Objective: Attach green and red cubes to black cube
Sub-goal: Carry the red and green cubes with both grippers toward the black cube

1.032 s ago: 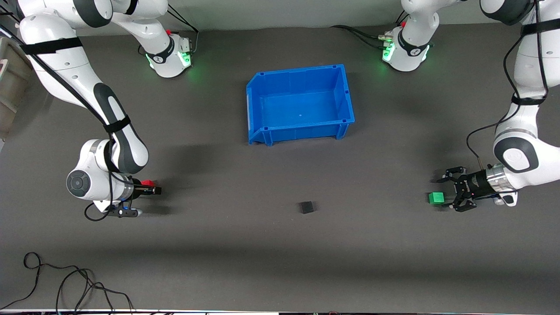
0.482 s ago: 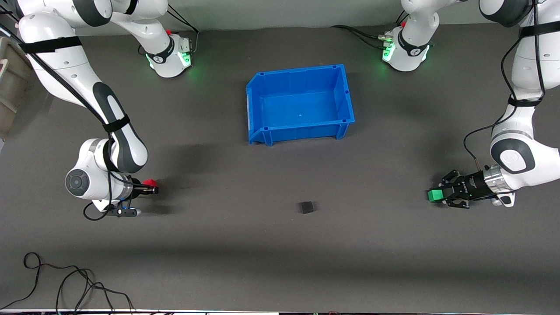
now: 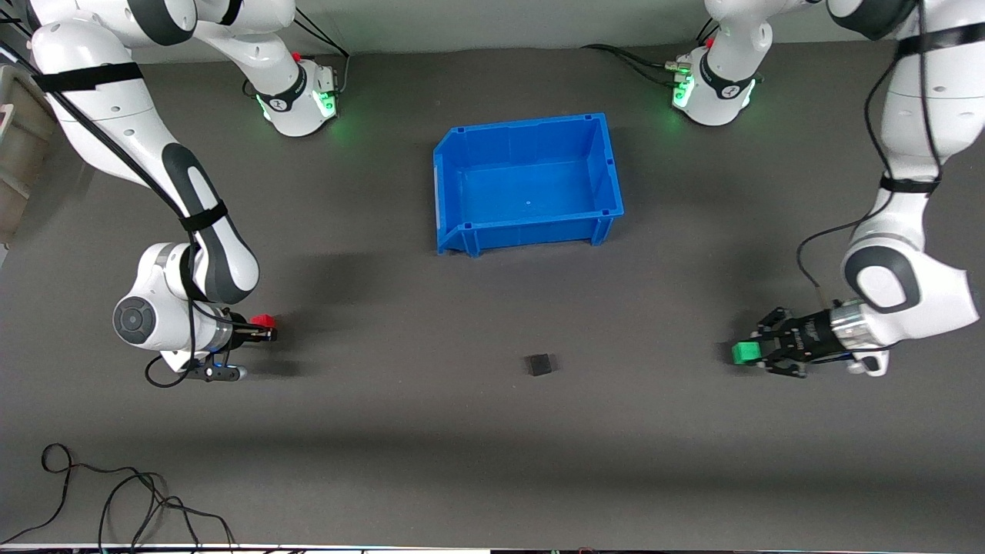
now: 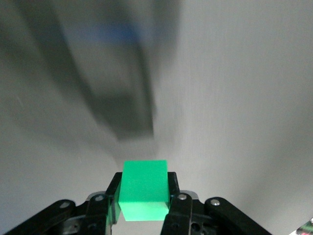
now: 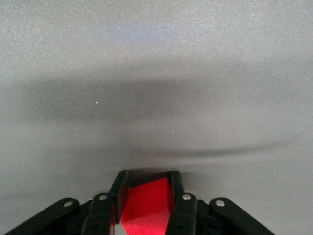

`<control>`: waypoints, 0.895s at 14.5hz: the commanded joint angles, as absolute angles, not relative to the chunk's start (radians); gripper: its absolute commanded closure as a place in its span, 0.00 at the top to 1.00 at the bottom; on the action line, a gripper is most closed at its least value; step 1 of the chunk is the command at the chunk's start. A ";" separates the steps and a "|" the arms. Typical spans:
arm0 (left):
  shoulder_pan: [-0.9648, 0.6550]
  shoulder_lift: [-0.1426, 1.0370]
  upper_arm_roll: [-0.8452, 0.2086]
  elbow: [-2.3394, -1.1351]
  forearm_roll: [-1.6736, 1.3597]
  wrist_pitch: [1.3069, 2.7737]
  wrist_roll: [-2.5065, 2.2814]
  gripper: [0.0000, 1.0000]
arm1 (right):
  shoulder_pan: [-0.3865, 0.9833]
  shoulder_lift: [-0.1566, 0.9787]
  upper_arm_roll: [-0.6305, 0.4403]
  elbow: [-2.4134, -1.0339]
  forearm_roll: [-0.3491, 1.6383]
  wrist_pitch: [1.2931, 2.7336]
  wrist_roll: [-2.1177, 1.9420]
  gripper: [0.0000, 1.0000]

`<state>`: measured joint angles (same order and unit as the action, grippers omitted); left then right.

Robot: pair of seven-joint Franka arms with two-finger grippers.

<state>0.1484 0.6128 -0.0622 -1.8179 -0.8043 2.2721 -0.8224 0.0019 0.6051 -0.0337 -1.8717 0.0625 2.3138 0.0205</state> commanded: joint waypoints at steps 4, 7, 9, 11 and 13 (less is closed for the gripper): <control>-0.075 0.598 -0.060 -1.805 -0.890 2.393 -0.987 0.32 | -0.009 0.525 -0.051 -1.881 0.087 2.316 0.082 0.00; -0.167 0.604 -0.060 -1.805 -0.899 2.476 -1.072 0.31 | 0.009 0.518 -0.045 -1.859 0.214 2.316 0.191 0.00; -0.224 0.621 -0.060 -1.805 -0.900 2.537 -1.109 0.31 | 0.047 0.518 -0.041 -1.832 0.335 2.321 0.324 0.00; -0.288 0.653 -0.060 -1.792 -0.920 2.610 -1.127 0.30 | 0.145 0.523 -0.051 -1.768 0.435 2.348 0.710 0.00; -0.330 0.686 -0.060 -1.750 -0.955 2.623 -1.150 0.30 | 0.216 0.543 -0.051 -1.683 0.426 2.372 1.028 0.00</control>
